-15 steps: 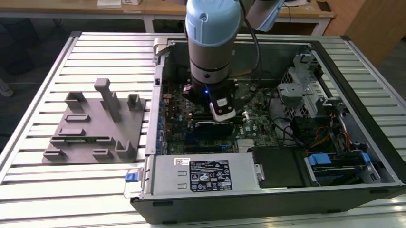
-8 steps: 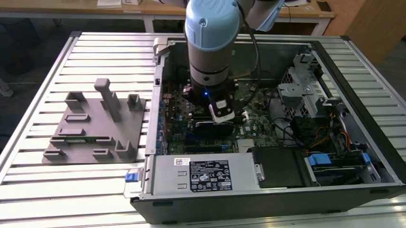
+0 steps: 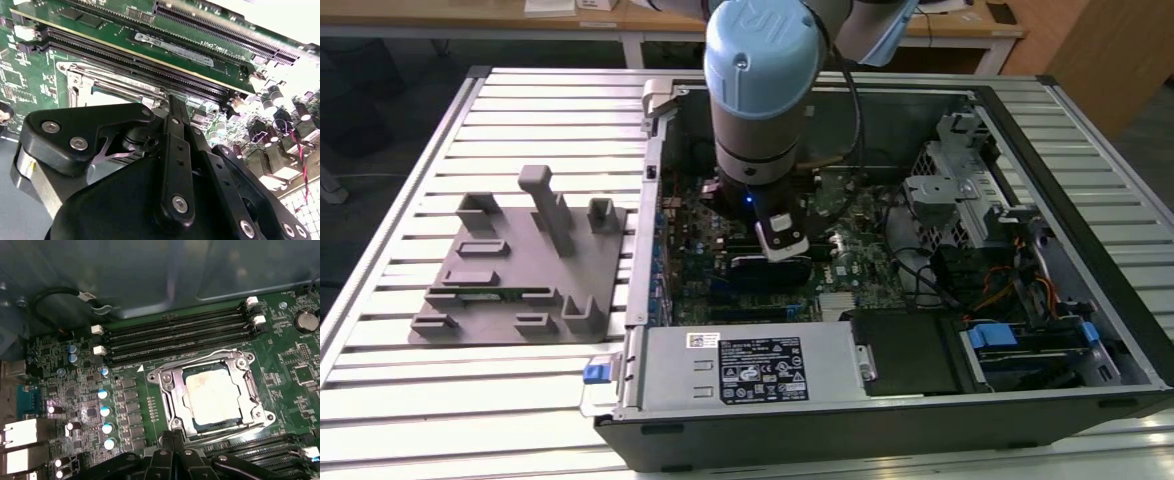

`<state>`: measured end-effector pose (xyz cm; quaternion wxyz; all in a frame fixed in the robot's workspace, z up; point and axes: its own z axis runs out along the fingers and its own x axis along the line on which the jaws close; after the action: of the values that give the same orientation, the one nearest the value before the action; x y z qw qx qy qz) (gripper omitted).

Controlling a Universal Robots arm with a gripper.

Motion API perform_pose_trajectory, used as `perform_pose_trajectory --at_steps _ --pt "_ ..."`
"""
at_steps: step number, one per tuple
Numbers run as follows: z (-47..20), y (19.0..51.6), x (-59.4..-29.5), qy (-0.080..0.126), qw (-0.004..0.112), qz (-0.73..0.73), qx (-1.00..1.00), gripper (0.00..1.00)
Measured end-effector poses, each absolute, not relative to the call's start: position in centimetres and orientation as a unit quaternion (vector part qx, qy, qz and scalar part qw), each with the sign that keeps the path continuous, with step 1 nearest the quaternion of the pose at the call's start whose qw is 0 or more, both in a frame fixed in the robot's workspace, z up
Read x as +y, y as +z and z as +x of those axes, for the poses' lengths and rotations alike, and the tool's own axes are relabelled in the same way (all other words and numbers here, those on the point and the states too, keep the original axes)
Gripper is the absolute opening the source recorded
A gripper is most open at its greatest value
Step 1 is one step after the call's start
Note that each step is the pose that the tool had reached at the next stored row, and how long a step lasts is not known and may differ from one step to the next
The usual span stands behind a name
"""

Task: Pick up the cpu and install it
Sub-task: 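Install the second cpu locking lever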

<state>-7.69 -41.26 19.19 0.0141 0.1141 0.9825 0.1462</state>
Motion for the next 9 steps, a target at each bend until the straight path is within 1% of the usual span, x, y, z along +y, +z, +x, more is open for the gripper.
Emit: perform_pose_trajectory --at_steps 3,9 --pt "-7.75 19.04 -41.27 0.153 0.013 0.114 0.982 0.11" --pt "-7.85 19.04 -41.32 0.153 0.013 0.114 0.981 0.11"
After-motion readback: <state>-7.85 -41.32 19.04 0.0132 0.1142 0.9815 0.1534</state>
